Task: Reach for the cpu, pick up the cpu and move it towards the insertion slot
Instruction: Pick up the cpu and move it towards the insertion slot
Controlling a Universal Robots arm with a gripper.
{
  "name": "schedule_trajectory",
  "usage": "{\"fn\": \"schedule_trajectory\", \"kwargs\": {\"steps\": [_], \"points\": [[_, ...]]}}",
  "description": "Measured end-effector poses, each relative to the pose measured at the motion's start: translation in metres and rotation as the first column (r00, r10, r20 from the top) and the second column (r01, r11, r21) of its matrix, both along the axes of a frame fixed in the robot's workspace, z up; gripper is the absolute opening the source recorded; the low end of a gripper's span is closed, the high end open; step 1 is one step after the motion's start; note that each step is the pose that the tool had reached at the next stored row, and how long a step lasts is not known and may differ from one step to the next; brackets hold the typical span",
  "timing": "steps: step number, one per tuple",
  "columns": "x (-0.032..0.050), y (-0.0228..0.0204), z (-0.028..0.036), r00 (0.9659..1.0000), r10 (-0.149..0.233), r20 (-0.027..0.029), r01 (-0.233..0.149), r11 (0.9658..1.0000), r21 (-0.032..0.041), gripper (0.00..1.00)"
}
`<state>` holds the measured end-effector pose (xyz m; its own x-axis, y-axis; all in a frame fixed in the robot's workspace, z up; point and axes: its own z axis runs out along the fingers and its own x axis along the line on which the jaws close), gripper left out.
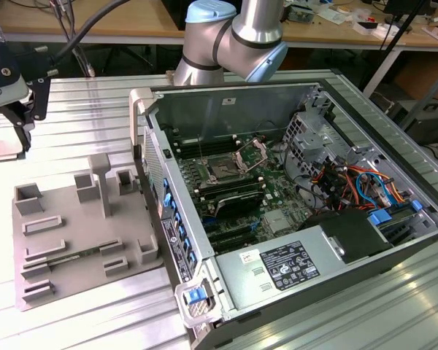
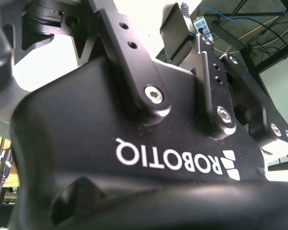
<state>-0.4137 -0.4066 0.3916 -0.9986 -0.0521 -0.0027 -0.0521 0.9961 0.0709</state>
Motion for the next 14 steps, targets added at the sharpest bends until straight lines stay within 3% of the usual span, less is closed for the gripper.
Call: {"fn": "schedule_trajectory", "kwargs": {"steps": [10,14], "points": [[0.0001,0.0,0.0103,1.0,0.0,0.0001,0.0,1.0,0.0,0.54],[0.0002,0.0,0.0114,1.0,0.0,0.0001,0.0,1.0,0.0002,0.54]]}}
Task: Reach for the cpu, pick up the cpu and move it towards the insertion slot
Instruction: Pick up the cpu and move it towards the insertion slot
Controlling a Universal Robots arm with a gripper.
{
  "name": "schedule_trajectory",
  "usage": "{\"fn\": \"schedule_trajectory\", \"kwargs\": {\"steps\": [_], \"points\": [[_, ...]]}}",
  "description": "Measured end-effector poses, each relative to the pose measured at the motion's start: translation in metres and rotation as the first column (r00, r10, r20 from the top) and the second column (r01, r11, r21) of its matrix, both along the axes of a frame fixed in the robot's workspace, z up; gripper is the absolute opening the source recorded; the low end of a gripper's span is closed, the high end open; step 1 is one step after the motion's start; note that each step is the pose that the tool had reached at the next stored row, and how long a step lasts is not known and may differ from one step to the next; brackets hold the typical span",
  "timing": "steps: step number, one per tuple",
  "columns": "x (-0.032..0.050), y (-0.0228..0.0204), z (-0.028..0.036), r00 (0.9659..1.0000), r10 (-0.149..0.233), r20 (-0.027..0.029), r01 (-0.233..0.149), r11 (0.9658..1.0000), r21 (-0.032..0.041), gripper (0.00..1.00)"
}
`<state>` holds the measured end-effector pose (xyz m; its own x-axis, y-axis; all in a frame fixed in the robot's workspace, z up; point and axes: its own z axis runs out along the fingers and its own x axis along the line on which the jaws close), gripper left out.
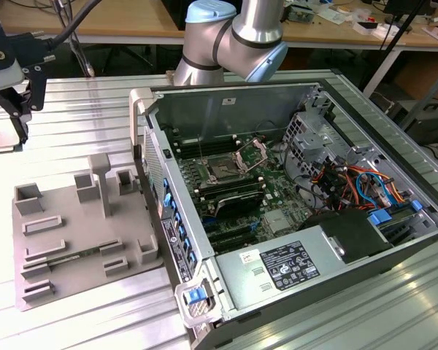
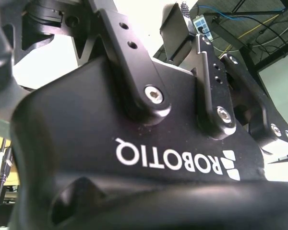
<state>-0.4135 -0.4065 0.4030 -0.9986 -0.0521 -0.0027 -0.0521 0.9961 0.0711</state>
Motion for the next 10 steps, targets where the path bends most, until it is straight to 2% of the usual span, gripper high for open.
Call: {"fn": "schedule_trajectory", "kwargs": {"steps": [10], "points": [[0.0012,0.0,0.0003,1.0,0.0,-0.0002,0.0,1.0,-0.0001,0.54]]}}
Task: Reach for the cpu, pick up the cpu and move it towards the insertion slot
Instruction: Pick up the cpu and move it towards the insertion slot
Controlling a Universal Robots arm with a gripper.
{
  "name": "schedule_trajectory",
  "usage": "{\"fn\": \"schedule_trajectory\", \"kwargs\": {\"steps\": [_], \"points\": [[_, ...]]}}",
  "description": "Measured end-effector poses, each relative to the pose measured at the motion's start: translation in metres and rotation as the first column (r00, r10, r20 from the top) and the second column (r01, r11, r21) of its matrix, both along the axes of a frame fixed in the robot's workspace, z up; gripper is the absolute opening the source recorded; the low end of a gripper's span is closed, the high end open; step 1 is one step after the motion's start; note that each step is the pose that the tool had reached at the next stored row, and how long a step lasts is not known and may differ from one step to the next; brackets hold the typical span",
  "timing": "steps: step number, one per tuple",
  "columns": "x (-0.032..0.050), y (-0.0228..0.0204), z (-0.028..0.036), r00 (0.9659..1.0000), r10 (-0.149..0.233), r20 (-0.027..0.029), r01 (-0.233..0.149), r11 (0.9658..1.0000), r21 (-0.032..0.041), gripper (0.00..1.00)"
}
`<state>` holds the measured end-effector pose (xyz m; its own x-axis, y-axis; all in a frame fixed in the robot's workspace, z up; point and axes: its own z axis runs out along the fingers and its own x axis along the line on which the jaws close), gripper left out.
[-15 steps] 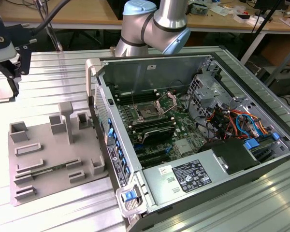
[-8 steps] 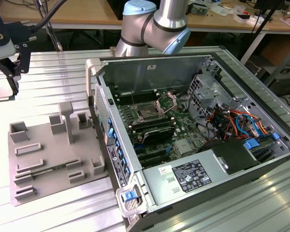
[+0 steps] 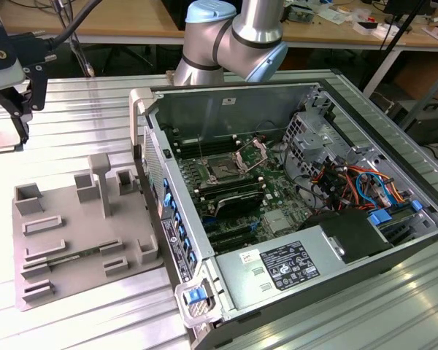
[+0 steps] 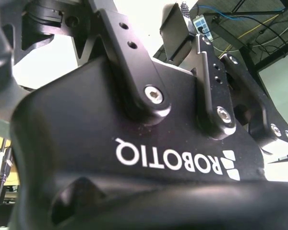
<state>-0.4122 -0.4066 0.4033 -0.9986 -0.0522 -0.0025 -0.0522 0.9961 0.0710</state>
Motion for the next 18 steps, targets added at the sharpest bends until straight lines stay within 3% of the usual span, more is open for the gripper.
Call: {"fn": "schedule_trajectory", "kwargs": {"steps": [18], "points": [[0.0162,0.0,-0.0001,1.0,0.0,0.0002,0.0,1.0,0.0001,0.54]]}}
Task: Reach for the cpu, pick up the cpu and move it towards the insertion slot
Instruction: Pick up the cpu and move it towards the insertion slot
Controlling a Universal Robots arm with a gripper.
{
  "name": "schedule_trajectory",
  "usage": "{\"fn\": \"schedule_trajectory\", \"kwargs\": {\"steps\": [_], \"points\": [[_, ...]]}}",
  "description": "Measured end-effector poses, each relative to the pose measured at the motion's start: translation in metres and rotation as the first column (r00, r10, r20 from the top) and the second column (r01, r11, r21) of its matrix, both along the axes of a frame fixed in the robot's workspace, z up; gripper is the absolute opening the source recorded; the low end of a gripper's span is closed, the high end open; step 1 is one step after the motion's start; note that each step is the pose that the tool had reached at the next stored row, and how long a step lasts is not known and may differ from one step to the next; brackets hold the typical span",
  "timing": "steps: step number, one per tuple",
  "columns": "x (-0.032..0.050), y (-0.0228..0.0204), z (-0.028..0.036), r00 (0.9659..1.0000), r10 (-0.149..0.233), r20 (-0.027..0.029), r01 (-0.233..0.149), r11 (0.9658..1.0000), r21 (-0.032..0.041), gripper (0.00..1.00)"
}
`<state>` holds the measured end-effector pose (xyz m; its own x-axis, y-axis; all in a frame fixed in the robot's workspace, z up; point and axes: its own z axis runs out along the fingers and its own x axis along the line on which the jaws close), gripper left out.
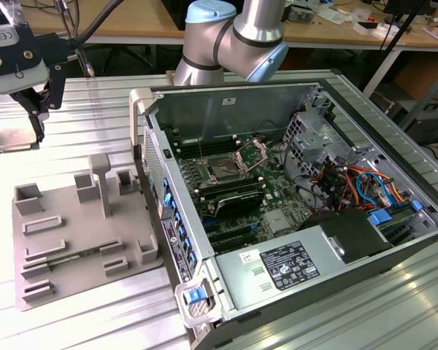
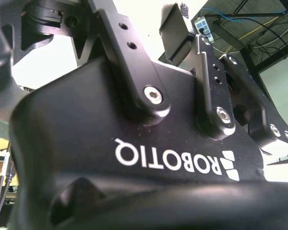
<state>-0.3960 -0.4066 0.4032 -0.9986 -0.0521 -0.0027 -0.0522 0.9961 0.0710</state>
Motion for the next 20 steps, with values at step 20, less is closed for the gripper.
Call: {"fn": "schedule_trajectory", "kwargs": {"steps": [20], "points": [[0.0176,0.0,0.0,1.0,0.0,0.0,0.0,1.0,0.0,0.54]]}}
